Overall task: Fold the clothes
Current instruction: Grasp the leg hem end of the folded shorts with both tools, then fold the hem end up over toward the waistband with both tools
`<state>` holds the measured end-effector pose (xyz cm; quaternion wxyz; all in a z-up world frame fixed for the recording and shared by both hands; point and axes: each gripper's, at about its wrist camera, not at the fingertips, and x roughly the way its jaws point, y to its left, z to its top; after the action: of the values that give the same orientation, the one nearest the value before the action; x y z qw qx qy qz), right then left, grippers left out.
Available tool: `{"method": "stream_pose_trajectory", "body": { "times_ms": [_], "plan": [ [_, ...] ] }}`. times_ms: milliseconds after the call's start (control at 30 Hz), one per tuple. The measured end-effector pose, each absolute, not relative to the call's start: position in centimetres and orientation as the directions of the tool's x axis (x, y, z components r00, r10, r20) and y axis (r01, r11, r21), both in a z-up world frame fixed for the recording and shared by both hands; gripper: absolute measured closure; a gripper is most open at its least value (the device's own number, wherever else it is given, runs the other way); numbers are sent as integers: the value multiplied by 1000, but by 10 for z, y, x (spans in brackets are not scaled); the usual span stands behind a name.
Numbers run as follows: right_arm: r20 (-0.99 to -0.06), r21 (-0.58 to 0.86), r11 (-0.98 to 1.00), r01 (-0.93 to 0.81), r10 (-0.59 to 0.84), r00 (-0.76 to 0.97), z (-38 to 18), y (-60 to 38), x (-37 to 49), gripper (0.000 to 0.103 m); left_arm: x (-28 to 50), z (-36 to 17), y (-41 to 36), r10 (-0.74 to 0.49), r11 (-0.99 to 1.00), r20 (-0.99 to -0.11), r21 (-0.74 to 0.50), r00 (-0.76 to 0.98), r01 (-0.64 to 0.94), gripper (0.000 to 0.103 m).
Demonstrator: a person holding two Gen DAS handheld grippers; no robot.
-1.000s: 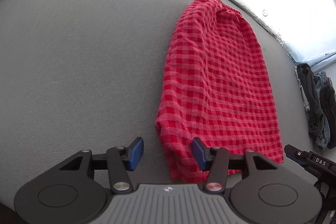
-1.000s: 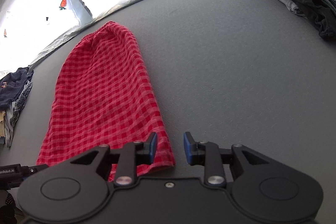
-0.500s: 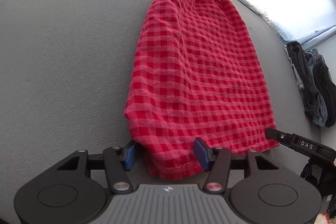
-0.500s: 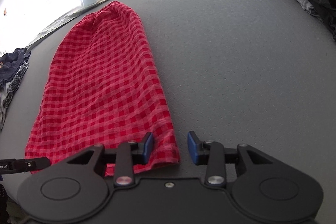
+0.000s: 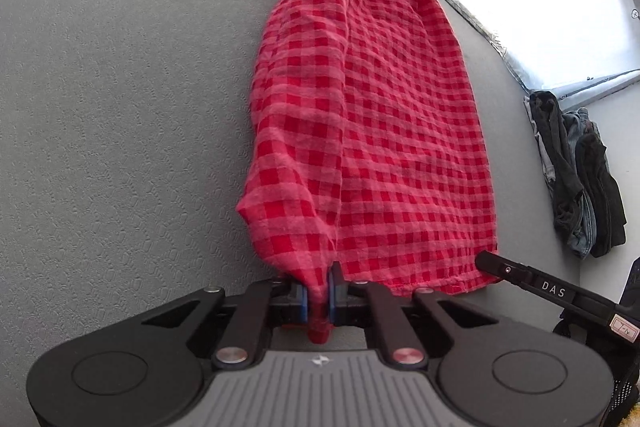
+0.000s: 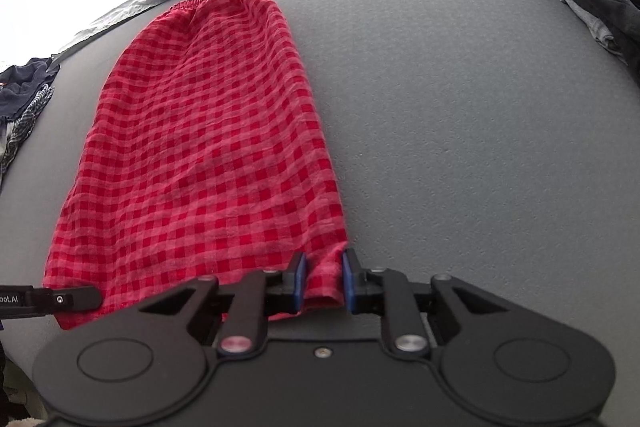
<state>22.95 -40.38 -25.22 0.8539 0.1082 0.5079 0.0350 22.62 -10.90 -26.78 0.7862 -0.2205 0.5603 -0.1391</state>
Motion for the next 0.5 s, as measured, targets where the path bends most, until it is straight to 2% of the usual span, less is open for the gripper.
{"method": "stream_pose_trajectory", "body": {
  "times_ms": [33,67,167,300,500],
  "plan": [
    [-855,242,969,55,186,484,-253,-406,229,89,226,-268,-109,-466,864,-818,-503,336,-29,94],
    [-849,284,956,71,217,482,-254,-409,227,97,225,-267,-109,-466,863,-817,-504,339,-29,94],
    [-825,411,898,159,292,484,-258,-423,222,98,225,-266,-108,-467,861,-814,-507,346,-32,95],
    [-747,593,769,240,413,521,-253,-446,204,98,221,-257,-99,-452,863,-812,-502,368,-48,95],
    [-619,760,584,284,516,592,-219,-464,160,98,197,-220,-76,-514,816,-760,-577,398,-48,95]
  ]
}}
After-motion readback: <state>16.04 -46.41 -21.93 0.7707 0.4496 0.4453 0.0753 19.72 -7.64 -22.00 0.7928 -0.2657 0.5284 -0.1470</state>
